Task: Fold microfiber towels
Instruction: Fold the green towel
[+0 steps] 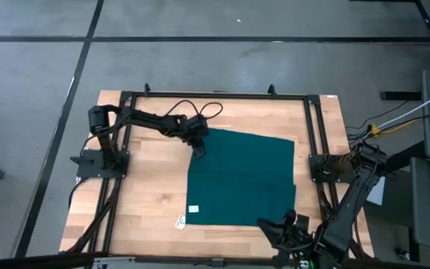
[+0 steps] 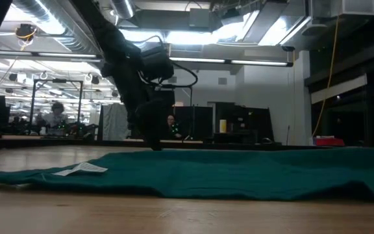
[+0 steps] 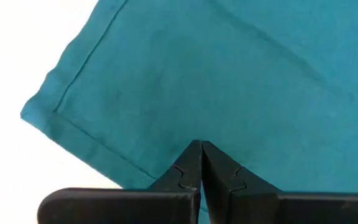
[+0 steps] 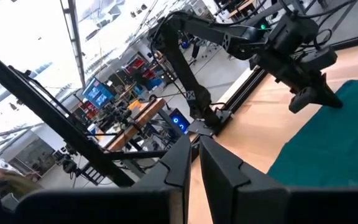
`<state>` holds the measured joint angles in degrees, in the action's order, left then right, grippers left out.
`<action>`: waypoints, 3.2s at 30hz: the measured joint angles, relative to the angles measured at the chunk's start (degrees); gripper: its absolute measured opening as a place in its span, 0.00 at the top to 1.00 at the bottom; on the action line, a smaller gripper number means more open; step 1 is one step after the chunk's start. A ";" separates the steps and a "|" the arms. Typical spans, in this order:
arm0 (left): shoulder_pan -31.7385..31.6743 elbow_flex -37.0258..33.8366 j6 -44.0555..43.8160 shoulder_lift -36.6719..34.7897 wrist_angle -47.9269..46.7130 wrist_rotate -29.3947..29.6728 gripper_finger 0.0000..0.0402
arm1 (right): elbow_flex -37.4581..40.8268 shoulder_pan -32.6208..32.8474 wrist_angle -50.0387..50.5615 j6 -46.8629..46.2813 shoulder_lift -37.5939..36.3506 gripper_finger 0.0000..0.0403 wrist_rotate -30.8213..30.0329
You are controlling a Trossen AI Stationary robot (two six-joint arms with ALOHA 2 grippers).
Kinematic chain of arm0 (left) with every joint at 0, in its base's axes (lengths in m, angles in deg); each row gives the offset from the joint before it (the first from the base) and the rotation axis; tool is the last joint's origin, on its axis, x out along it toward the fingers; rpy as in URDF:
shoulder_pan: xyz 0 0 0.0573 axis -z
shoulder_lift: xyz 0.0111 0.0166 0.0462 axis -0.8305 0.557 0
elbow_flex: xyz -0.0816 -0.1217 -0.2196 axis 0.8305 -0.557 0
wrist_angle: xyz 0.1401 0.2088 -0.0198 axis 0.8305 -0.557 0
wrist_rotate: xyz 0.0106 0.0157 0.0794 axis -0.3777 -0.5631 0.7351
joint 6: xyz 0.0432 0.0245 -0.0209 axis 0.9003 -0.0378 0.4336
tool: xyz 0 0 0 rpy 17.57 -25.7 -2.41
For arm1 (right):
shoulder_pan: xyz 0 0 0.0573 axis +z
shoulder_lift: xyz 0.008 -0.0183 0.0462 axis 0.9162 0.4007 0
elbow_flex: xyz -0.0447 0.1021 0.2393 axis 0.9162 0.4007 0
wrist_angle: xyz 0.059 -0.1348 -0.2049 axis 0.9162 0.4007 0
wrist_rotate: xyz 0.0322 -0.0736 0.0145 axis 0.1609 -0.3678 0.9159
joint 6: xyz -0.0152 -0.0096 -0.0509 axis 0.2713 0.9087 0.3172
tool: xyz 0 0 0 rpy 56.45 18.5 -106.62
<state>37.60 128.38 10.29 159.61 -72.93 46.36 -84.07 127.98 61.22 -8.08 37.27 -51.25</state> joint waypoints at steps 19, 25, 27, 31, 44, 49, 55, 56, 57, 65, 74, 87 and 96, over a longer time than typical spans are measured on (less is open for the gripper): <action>-9.65 -6.04 0.50 -13.11 -7.18 7.06 1.00 | 0.01 -0.28 -0.23 1.56 0.01 0.90 0.21; -3.58 -13.96 5.05 -37.43 -8.00 -5.71 0.99 | 0.02 -2.85 9.20 0.31 -0.50 0.90 7.53; 1.96 -15.59 4.77 -45.99 -10.88 -6.57 0.99 | 0.00 -4.19 16.67 -4.55 -1.34 0.90 15.92; 19.20 -17.45 -0.35 -55.98 -21.94 0.54 0.99 | 0.13 -5.68 32.94 -14.88 -1.44 0.90 35.59; 62.87 -6.21 -22.15 -27.97 -43.68 33.06 0.99 | 3.41 5.15 61.76 -7.93 -2.95 0.91 59.57; 62.23 -3.28 -30.00 -19.13 -45.97 32.33 0.97 | 13.64 6.73 56.43 -16.67 -3.80 0.82 60.39; 58.31 3.13 -32.64 -20.82 -43.74 32.70 0.97 | 21.73 5.59 34.93 -9.23 -7.29 0.78 54.12; 58.03 3.44 -31.63 -21.35 -41.73 32.32 0.97 | 22.04 5.30 31.91 -6.76 -7.88 0.78 53.88; 57.83 3.43 -30.57 -21.85 -39.86 31.09 0.97 | 22.22 5.16 29.21 -4.52 -8.26 0.79 54.06; 58.79 3.36 -24.30 -19.92 -31.44 21.33 0.92 | 22.27 4.31 17.10 6.99 -10.64 0.81 58.46; 60.13 0.76 -26.19 -12.02 -29.46 27.70 0.85 | 27.90 -2.14 17.88 6.33 -9.42 0.70 60.89; 60.02 0.76 -27.96 -7.54 -24.83 32.78 0.83 | 30.22 -3.56 13.27 6.57 -7.21 0.64 64.22; 59.21 -0.14 -29.20 -7.06 -19.63 29.87 0.83 | 30.25 -3.69 12.78 6.67 -3.96 0.67 63.58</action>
<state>96.82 128.24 -18.91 152.55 -92.57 76.23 -53.82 124.29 74.00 -1.41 33.32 12.33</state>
